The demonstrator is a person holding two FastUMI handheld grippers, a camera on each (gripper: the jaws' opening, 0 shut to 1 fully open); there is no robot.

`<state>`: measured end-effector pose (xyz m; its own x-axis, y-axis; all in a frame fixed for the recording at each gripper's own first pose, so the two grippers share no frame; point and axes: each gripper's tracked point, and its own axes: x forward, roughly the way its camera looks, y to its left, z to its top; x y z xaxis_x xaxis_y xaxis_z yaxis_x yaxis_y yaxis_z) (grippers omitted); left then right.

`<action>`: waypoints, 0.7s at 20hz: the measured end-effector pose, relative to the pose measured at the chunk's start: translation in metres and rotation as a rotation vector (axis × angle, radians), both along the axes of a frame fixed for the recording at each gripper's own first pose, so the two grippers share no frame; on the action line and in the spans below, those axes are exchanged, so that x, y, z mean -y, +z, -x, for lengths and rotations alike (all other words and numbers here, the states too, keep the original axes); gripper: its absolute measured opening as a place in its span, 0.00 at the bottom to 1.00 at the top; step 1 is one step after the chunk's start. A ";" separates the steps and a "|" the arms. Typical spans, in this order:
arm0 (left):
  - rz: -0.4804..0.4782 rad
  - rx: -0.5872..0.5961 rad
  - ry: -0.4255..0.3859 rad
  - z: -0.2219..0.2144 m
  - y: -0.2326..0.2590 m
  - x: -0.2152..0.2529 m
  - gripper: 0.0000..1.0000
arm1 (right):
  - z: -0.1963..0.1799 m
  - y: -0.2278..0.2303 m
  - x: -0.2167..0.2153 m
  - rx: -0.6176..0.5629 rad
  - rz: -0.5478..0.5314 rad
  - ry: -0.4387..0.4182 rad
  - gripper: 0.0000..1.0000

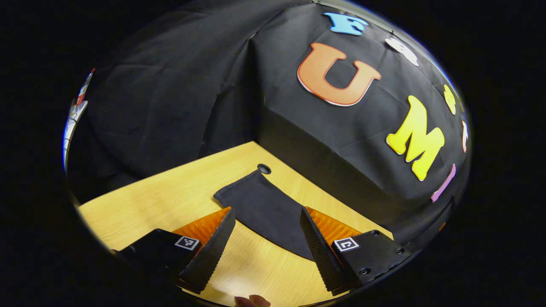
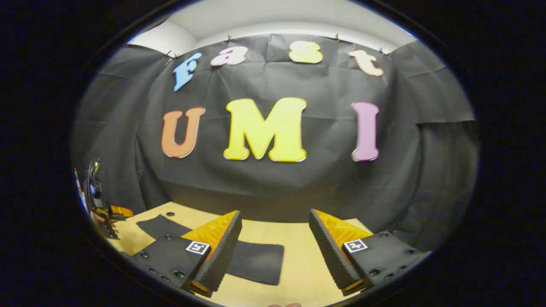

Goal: Grasp the waist and the cuffs of the jeans and fold them to make the two legs overlap; first hold the waist and fold one-third of the jeans toward the cuffs, then hold the cuffs and fold the remaining one-third in the same direction to finish folding.

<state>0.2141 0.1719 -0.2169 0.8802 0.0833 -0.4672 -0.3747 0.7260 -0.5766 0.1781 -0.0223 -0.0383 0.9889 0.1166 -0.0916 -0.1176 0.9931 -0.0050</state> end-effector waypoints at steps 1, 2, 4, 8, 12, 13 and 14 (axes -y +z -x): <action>0.037 -0.022 0.007 -0.006 -0.010 0.001 0.98 | 0.007 0.010 0.015 0.014 -0.002 -0.029 0.92; 0.088 -0.034 0.021 -0.011 -0.018 0.001 0.99 | 0.015 0.020 0.029 0.026 0.000 -0.055 0.92; 0.177 -0.057 0.070 -0.026 -0.031 -0.004 0.99 | 0.027 0.033 0.048 0.043 0.023 -0.084 0.92; 0.300 -0.098 0.173 -0.039 -0.058 -0.020 0.99 | 0.040 0.046 0.065 0.049 0.078 -0.097 0.92; 0.395 -0.128 0.238 -0.050 -0.078 -0.034 0.98 | 0.034 0.052 0.074 0.053 0.047 -0.116 0.96; 0.433 -0.118 0.255 -0.055 -0.078 -0.038 1.00 | 0.035 0.052 0.076 0.052 0.041 -0.116 0.96; 0.452 -0.110 0.268 -0.060 -0.076 -0.042 0.87 | 0.036 0.054 0.077 0.055 0.042 -0.119 0.93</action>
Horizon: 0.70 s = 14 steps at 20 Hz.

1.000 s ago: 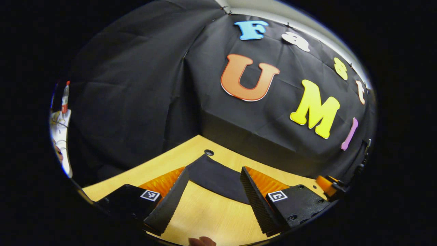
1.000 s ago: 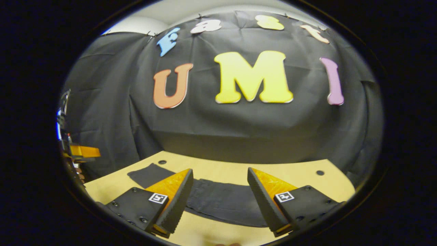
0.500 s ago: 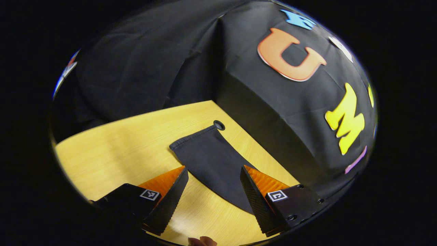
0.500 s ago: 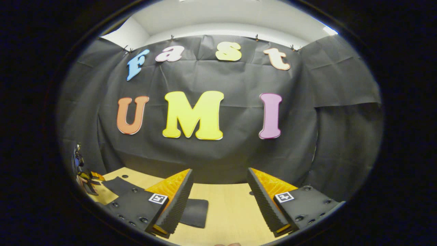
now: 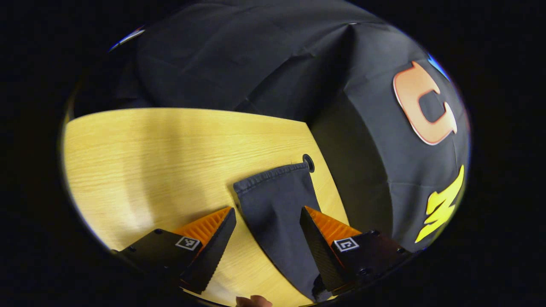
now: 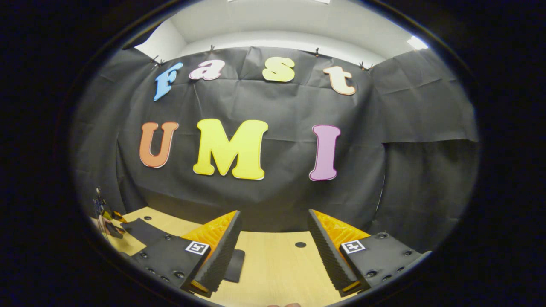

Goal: Grasp the waist and the cuffs of the jeans and fold them to make the two legs overlap; first hold the waist and fold one-third of the jeans toward the cuffs, then hold the cuffs and fold the remaining one-third in the same direction to finish folding.

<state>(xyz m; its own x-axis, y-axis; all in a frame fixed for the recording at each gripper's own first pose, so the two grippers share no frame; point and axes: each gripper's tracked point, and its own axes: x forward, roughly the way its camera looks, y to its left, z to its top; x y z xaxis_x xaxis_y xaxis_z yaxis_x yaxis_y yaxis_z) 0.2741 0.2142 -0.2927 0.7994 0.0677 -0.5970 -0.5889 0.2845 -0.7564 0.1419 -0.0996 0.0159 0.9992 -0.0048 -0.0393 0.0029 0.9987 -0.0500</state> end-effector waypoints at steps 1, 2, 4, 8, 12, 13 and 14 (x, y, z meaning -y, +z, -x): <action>0.015 0.006 0.010 -0.008 -0.004 -0.003 0.87 | -0.002 0.001 0.001 0.002 0.001 -0.001 0.92; 0.028 0.009 0.015 -0.013 -0.002 -0.005 0.96 | -0.002 0.002 0.003 0.001 0.003 -0.001 0.92; 0.052 0.016 0.028 -0.015 0.001 -0.006 0.96 | -0.004 -0.001 0.006 -0.003 0.006 -0.006 0.92; 0.047 0.015 0.000 -0.022 -0.004 -0.005 0.94 | -0.005 -0.010 0.014 -0.027 0.000 -0.019 0.94; 0.025 -0.003 -0.032 -0.022 -0.016 -0.004 0.63 | -0.007 -0.013 0.019 -0.037 0.008 -0.023 0.96; 0.046 0.013 -0.028 -0.023 -0.013 -0.005 0.42 | -0.009 -0.015 0.019 -0.037 0.009 -0.025 0.96; 0.067 0.029 -0.025 -0.025 -0.010 -0.004 0.21 | -0.008 -0.014 0.021 -0.040 0.010 -0.027 0.93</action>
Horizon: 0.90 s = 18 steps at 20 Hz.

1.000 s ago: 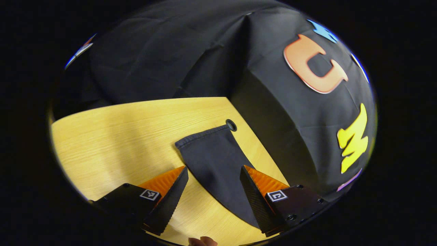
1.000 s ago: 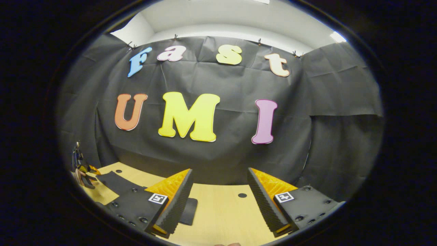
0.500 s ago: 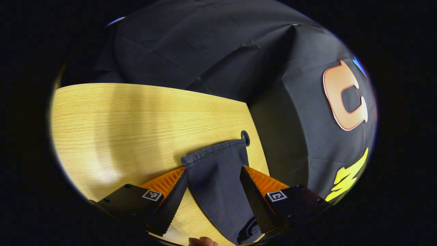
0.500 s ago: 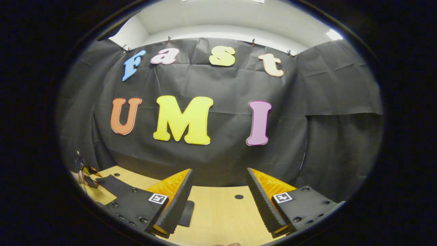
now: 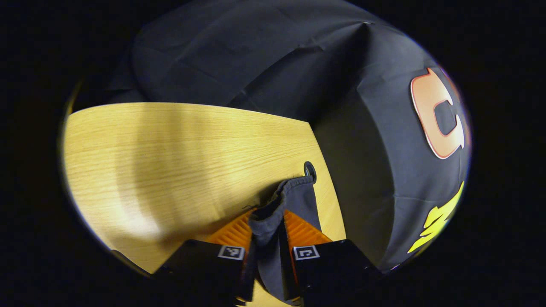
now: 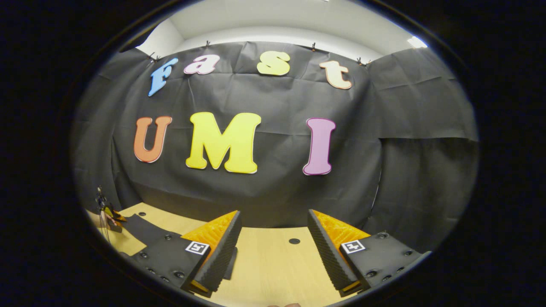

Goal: Grasp the waist and the cuffs of the jeans and fold them to make the two legs overlap; first hold the waist and fold one-third of the jeans toward the cuffs, then hold the cuffs and fold the remaining one-third in the same direction to finish folding.

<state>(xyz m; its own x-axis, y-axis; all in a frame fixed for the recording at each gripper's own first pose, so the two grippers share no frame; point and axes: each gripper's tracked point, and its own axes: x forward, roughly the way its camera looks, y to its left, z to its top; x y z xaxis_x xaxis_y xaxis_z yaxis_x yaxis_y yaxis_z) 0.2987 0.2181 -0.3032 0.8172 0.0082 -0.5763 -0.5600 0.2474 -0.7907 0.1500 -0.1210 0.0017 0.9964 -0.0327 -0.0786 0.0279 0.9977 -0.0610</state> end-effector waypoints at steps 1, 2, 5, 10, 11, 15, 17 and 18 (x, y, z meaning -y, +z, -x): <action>0.015 0.013 -0.014 -0.002 0.001 0.001 0.22 | 0.001 -0.001 0.003 -0.002 0.001 -0.001 0.93; 0.022 0.016 -0.025 -0.002 0.002 0.003 0.19 | 0.002 -0.002 0.005 -0.004 0.003 -0.002 0.93; -0.016 0.038 -0.050 0.000 0.009 0.004 0.09 | 0.002 -0.005 0.006 -0.015 -0.002 -0.001 0.96; -0.246 0.164 -0.158 -0.014 0.061 0.022 0.06 | 0.007 -0.002 0.005 -0.010 0.016 0.011 0.93; -0.278 0.187 -0.176 -0.015 0.077 0.028 0.06 | 0.007 -0.001 0.007 -0.006 0.007 0.008 0.93; -0.371 0.301 -0.258 -0.017 0.141 0.081 0.06 | 0.014 -0.002 0.017 0.000 -0.027 -0.007 0.93; -0.413 0.359 -0.307 -0.020 0.170 0.118 0.06 | 0.021 -0.001 0.025 0.007 -0.036 -0.013 0.93; -0.426 0.380 -0.324 -0.019 0.182 0.132 0.06 | 0.023 -0.001 0.030 0.007 -0.039 -0.018 0.93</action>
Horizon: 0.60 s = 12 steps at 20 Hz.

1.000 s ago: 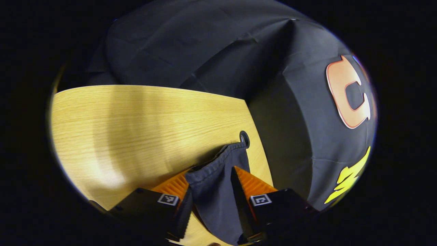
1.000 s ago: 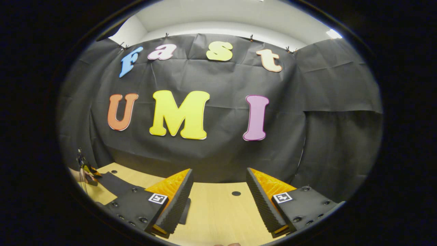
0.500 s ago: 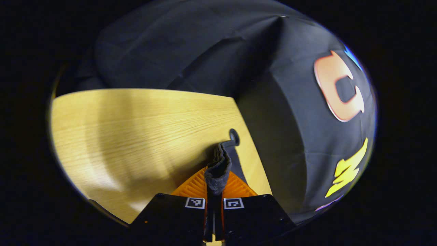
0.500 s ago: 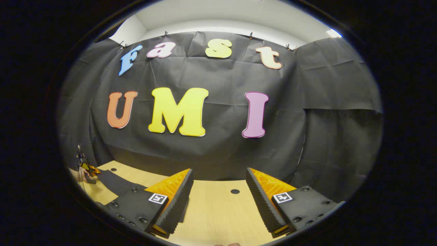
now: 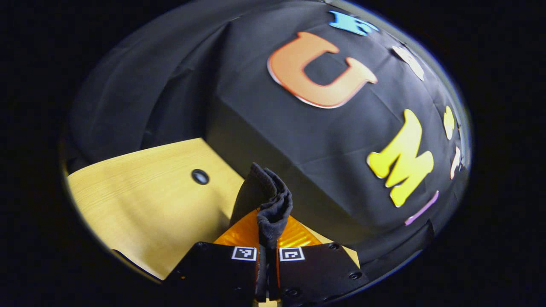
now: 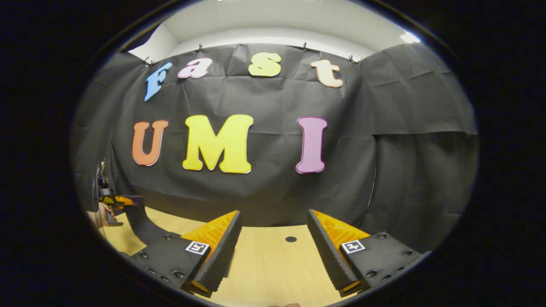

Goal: Grasp the waist and the cuffs of the jeans and fold them to make the two legs overlap; first hold the waist and fold one-third of the jeans toward the cuffs, then hold the cuffs and fold the remaining one-third in the same direction to finish folding.

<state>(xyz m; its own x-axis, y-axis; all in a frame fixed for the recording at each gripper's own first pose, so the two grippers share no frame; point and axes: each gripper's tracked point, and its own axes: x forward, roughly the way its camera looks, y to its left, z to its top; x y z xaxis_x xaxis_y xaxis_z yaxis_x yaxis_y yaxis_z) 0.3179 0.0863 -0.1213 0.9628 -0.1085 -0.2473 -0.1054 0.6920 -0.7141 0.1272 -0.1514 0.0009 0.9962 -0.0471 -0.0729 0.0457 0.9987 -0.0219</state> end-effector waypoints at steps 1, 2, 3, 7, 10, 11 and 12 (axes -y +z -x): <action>-0.005 0.019 -0.020 0.002 0.015 0.016 0.06 | 0.001 -0.001 0.004 0.002 -0.006 -0.004 0.93; -0.007 0.040 -0.036 0.004 0.028 0.032 0.06 | 0.005 0.000 0.010 0.003 -0.014 -0.011 0.96; -0.008 0.056 -0.052 0.006 0.039 0.049 0.05 | 0.007 -0.002 0.015 0.004 -0.023 -0.018 0.96; -0.029 0.102 -0.138 0.019 0.066 0.132 0.05 | 0.015 -0.005 0.042 0.005 -0.048 -0.050 0.92; -0.059 0.112 -0.222 0.032 0.065 0.201 0.06 | 0.024 -0.007 0.065 0.009 -0.057 -0.078 0.92; -0.075 0.109 -0.245 0.035 0.061 0.223 0.06 | 0.026 -0.009 0.070 0.011 -0.054 -0.087 0.92; -0.092 0.102 -0.269 0.037 0.054 0.242 0.06 | 0.030 -0.008 0.078 0.014 -0.053 -0.097 0.92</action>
<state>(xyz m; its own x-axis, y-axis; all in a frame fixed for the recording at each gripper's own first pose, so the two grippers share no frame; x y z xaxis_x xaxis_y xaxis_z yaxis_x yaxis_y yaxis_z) 0.2806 -0.1553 -0.0668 0.9231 -0.3445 -0.1709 0.1597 0.7477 -0.6445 0.0976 -0.2295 -0.0071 0.9881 -0.1398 -0.0641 0.1421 0.9893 0.0324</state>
